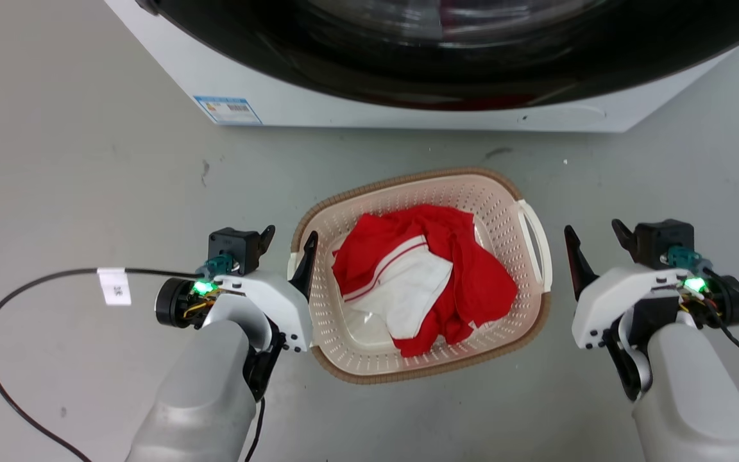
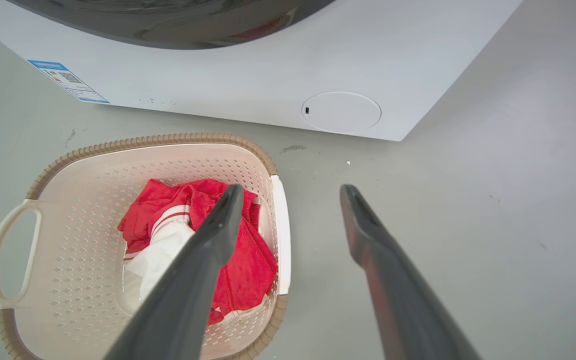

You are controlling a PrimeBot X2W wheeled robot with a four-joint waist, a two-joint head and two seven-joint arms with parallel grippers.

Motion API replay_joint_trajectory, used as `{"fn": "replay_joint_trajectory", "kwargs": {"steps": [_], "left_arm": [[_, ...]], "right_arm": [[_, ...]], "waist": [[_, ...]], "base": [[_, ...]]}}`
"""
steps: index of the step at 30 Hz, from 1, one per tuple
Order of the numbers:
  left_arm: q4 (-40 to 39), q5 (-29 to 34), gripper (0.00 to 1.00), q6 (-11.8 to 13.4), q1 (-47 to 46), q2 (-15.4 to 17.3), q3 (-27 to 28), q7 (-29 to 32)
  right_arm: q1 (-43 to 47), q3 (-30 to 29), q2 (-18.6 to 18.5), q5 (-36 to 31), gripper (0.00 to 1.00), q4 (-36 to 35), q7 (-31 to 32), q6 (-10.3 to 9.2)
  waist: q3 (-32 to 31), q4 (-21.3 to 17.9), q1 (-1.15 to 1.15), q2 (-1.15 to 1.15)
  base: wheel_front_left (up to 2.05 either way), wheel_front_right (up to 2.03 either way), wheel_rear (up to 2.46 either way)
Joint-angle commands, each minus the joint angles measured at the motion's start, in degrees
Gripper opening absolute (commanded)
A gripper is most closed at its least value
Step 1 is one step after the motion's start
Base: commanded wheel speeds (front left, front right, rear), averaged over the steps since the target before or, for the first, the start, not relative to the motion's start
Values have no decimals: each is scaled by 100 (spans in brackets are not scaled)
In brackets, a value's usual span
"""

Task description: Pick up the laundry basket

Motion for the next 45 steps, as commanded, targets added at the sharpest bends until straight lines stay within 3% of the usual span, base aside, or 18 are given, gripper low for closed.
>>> {"fn": "replay_joint_trajectory", "kwargs": {"steps": [1,19,28,40,41,42,43,44,45], "left_arm": [[86,-58,100,-13,-99,48,-45,34],[1422,-1337,100,-14,-1022,355,-827,1158],[1679,-1597,100,-14,-1323,391,-1036,1371],[1834,-1884,100,-14,-1635,387,-1258,1422],[1824,-1926,100,-14,-1651,373,-1271,1440],[1803,-1965,48,-14,-1655,355,-1302,1486],[1783,-2000,16,-14,-1671,356,-1332,1516],[1767,-2041,0,-14,-1688,366,-1360,1524],[1751,-2076,0,-14,-1697,369,-1394,1551]], "right_arm": [[-159,15,-11,13,100,108,-44,-1],[-2048,972,-137,775,100,2907,-278,-1],[-2628,1510,-86,1186,100,3566,-271,-2],[-2993,2095,-21,1794,100,3853,-127,-2],[-3015,2118,-19,1852,94,3869,-89,-2],[-3044,2141,-21,1899,46,3880,-63,-2],[-3059,2169,-22,1955,27,3892,-30,-2],[-3070,2201,-19,2015,0,3899,-1,-2],[-3081,2240,-17,2065,0,3902,15,0]], "waist": [[189,-35,-1,0],[1048,-225,-1,0],[1442,-296,-1,0],[1766,-333,-1,0],[1787,-328,-1,0],[1805,-325,-1,0],[1817,-322,-1,0],[1830,-321,-1,0],[1840,-319,-1,0]], "base": [[0,0,0],[0,0,0],[0,0,0],[0,0,0],[0,0,0],[0,0,0],[0,0,0],[0,0,0],[0,0,0]]}}
